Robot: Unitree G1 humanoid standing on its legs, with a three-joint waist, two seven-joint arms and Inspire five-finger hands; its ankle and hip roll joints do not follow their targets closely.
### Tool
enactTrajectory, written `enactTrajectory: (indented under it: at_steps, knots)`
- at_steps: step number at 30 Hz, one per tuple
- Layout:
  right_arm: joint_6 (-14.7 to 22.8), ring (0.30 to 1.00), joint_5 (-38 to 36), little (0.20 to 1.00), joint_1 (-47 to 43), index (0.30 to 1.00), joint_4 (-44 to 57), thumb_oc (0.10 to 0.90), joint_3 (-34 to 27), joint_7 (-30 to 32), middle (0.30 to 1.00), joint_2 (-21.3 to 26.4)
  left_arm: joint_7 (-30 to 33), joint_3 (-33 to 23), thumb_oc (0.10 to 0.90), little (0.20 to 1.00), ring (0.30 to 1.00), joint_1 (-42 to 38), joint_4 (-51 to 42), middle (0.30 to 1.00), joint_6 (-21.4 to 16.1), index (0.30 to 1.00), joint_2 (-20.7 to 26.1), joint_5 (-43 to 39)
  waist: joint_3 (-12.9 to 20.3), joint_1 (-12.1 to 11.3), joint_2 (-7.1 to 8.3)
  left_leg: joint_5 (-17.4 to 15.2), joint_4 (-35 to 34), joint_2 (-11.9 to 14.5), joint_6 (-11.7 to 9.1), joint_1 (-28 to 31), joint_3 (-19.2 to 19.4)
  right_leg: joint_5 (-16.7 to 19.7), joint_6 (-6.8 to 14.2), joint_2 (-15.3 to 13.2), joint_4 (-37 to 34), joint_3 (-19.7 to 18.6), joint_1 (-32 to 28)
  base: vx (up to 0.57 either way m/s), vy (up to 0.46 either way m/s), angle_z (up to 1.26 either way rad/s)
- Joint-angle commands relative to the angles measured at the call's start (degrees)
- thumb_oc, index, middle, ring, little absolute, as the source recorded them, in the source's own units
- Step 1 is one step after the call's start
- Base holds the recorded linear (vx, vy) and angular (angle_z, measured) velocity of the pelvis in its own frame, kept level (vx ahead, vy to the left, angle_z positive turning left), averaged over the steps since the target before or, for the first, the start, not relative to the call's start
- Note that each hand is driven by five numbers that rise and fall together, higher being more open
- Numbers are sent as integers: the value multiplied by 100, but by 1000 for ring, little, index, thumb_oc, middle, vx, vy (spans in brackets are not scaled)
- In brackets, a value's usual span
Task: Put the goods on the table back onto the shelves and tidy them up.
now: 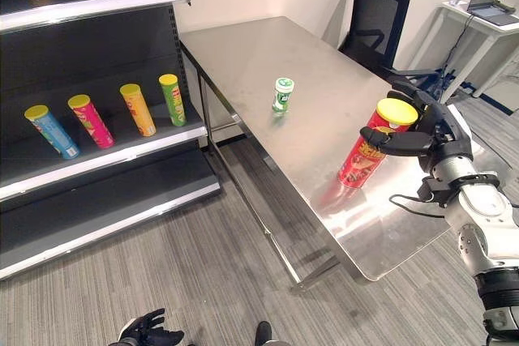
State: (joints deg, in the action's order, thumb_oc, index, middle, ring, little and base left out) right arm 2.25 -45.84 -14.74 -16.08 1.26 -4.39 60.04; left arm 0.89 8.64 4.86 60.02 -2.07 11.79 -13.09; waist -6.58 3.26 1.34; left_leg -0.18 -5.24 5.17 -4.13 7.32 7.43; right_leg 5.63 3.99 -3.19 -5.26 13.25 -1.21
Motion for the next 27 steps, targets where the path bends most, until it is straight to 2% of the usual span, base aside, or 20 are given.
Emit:
enactTrajectory:
  at_steps: [1, 2, 3, 10, 15, 17, 18, 20, 21, 22, 24, 27]
  knots:
    - [384, 606, -143, 606, -1111, 606, -181, 604, -84, 73, 606, -139, -20, 354, 800, 900, 900, -286, 21, 900, -94, 900, 343, -54, 98, -140, 418, -356, 24, -172, -102, 44, 232, -529, 462, -242, 26, 91, -491, 0, 0, 0]
    - [342, 505, -106, 505, -1113, 505, -203, 536, -28, 56, 505, -107, -22, 355, 800, 900, 900, -283, 13, 900, -93, 900, 348, -66, 94, -144, 427, -351, 24, -168, -107, 44, 227, -530, 459, -245, 26, 91, -489, 0, 0, 0]
    - [326, 300, -81, 300, -1105, 300, -224, 400, 9, 43, 300, -56, -25, 356, 800, 900, 900, -277, 12, 900, -93, 900, 356, -75, 93, -144, 431, -347, 24, -161, -112, 44, 226, -531, 454, -245, 26, 101, -490, 0, 0, 0]
    - [332, 300, -21, 300, -1106, 300, -274, 400, -25, 113, 300, -53, 0, 335, 800, 900, 900, -272, 24, 900, -85, 900, 359, -89, 78, -147, 441, -348, 24, -152, -113, 51, 210, -539, 448, -236, 26, 109, -489, 0, 0, 0]
    - [459, 300, 164, 300, -1002, 300, -51, 400, -284, 299, 300, -172, 49, 281, 800, 900, 900, -264, 15, 900, -97, 900, 356, -103, 82, -141, 433, -353, 24, -140, -109, 50, 190, -551, 446, -229, 26, 129, -502, 0, 0, 0]
    - [719, 300, 396, 300, -840, 300, 503, 400, -693, 497, 300, -289, 108, 173, 800, 900, 900, -278, -9, 900, -129, 900, 344, -54, 71, -116, 399, -359, 24, -145, -102, 50, 171, -569, 442, -220, 26, 132, -507, 2, -12, 2]
    - [712, 300, 404, 300, -810, 300, 527, 400, -719, 504, 300, -298, 108, 180, 800, 900, 900, -279, -10, 900, -129, 900, 350, -53, 70, -122, 404, -359, 24, -145, -102, 50, 168, -570, 442, -220, 26, 136, -509, -1, -27, 4]
    - [962, 300, 577, 300, -730, 300, 984, 400, -1068, 695, 300, -472, 148, 99, 800, 900, 900, -285, -13, 900, -145, 900, 324, -6, 66, -108, 366, -360, 24, -143, -95, 41, 156, -589, 434, -212, 26, 144, -507, -2, -34, 5]
    - [1171, 300, 770, 300, -650, 300, 1528, 400, -1418, 885, 300, -689, 199, 51, 800, 900, 900, -292, -23, 900, -164, 900, 336, 37, 69, -110, 349, -370, 24, -135, -90, 34, 127, -608, 429, -203, 26, 153, -508, 4, -35, 13]
    - [1167, 300, 773, 300, -639, 300, 1536, 400, -1428, 888, 300, -693, 199, 55, 800, 900, 900, -292, -23, 900, -164, 900, 340, 37, 70, -113, 352, -369, 24, -135, -90, 34, 126, -609, 429, -204, 26, 154, -508, 4, -52, 18]
    - [1419, 300, 986, 300, -644, 300, 2156, 400, -1746, 1035, 300, -916, 229, -3, 800, 900, 900, -256, -50, 900, -192, 900, 353, 93, 86, -133, 317, -375, 24, -125, -89, 25, 68, -649, 408, -191, 26, 170, -515, 3, -51, 15]
    - [1540, 300, 1126, 300, -739, 300, 2499, 400, -1787, 1112, 300, -1023, 227, -36, 800, 900, 900, -195, -94, 900, -201, 900, 379, 115, 107, -184, 296, -360, 24, -103, -97, 22, 13, -685, 381, -166, 26, 187, -524, -6, -52, 21]
